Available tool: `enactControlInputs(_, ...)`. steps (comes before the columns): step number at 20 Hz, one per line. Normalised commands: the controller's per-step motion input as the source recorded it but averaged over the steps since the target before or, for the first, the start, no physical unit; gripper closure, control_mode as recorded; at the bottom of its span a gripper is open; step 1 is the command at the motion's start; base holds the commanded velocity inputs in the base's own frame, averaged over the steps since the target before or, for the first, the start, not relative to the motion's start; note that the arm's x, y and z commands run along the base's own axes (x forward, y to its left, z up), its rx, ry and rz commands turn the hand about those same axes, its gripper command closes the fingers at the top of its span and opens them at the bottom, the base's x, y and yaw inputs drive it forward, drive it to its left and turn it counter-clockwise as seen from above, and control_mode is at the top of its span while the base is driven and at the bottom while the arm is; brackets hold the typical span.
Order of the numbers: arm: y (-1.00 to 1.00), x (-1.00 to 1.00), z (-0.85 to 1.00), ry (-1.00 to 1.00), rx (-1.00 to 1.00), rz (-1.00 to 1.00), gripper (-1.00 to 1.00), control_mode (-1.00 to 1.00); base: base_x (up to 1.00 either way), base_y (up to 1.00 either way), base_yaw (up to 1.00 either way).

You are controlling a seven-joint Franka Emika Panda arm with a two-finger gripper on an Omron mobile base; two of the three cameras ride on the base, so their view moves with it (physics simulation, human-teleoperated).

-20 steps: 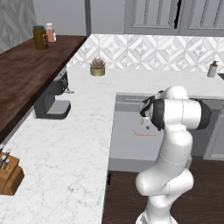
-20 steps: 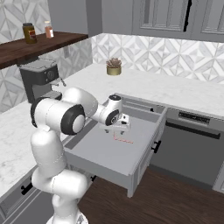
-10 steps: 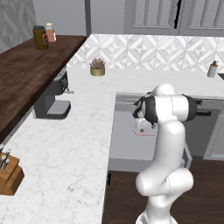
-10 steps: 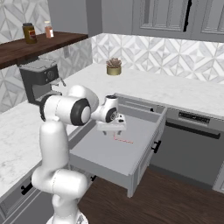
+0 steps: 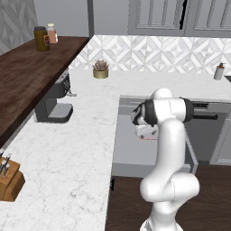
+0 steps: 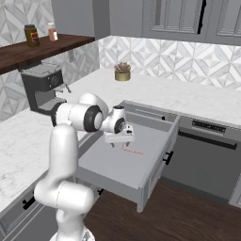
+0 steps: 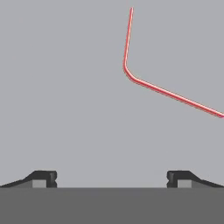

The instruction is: Take a straw from the drawer in front and place it inside the glass cup on the dining counter.

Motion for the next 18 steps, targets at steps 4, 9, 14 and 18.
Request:
enactControlInputs(4,0.0,0.33,-0.32,0.02,0.0,0.0,-1.0,-1.0,0.0,0.0,0.0)
enactControlInputs(9,0.0,0.24,-0.27,0.0,0.0,0.0,-1.0,-1.0,0.0,0.0,0.0)
enactControlInputs(14,0.0,0.24,-0.26,0.0,0.0,0.0,-1.0,-1.0,0.0,0.0,0.0)
enactControlInputs(18,-0.01,0.23,-0.2,0.0,0.0,0.0,-1.0,-1.0,0.0,0.0,0.0)
